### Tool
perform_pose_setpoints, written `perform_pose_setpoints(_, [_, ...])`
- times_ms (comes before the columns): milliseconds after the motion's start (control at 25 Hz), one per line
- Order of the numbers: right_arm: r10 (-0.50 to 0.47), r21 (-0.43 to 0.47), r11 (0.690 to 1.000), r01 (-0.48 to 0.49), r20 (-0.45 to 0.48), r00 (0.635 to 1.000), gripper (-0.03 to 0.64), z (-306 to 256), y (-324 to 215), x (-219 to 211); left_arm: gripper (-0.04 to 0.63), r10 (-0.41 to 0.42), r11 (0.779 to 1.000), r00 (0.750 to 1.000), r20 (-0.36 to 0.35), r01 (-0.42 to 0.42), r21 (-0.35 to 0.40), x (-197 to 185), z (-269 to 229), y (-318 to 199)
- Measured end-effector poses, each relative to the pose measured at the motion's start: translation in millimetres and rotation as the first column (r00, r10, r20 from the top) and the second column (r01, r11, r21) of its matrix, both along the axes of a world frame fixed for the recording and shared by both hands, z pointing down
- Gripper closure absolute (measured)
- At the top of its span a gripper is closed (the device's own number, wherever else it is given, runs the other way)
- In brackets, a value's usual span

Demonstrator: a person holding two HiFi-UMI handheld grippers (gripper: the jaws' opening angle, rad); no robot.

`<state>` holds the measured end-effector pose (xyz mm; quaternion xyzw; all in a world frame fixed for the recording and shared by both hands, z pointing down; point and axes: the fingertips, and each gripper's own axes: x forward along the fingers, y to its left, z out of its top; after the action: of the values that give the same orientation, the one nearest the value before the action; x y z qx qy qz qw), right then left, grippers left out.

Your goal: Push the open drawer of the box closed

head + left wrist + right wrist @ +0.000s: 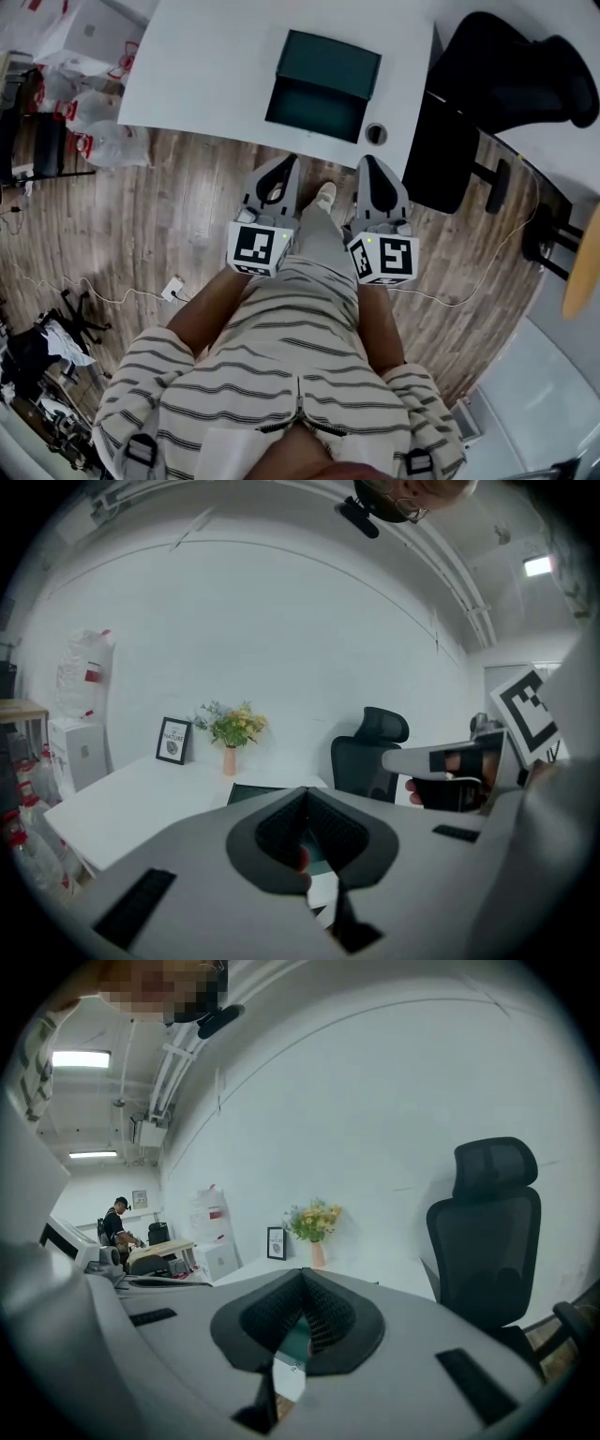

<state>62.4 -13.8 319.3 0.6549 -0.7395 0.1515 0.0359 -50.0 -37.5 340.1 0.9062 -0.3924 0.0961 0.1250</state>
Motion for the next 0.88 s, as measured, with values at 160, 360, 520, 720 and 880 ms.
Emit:
perform_pose_setpoints(160, [-0.019, -0.034, 0.999, 0.020, 0.021, 1.000, 0.606, 20.3, -14.4, 16.9, 0.594, -0.041, 0.999, 0.999, 0.029, 0.042, -0.014, 10.1, 13.5, -6.7])
perform_pose_setpoints(360, [-0.045, -0.060, 0.997, 0.046, 0.030, 0.999, 0.606, 42.2, -32.6, 26.5, 0.594, -0.080, 0.996, 0.995, 0.060, 0.083, -0.042, 12.3, 37.0, -14.2])
perform_pose_setpoints(520, [-0.054, -0.071, 0.996, 0.056, 0.029, 0.998, 0.606, 57.3, -42.3, 36.1, 0.594, -0.078, 0.995, 0.994, 0.072, 0.082, -0.057, 20.1, 53.8, -15.4])
perform_pose_setpoints(720, [-0.040, -0.093, 0.995, 0.044, 0.045, 0.998, 0.606, 78.5, -58.5, 45.7, 0.594, -0.085, 0.993, 0.994, 0.071, 0.090, -0.078, 24.5, 71.9, -17.9])
perform_pose_setpoints(880, [-0.032, -0.103, 0.994, 0.037, 0.054, 0.998, 0.601, 90.1, -73.5, 53.9, 0.594, -0.089, 0.991, 0.992, 0.090, 0.097, -0.096, 23.9, 91.5, -19.6])
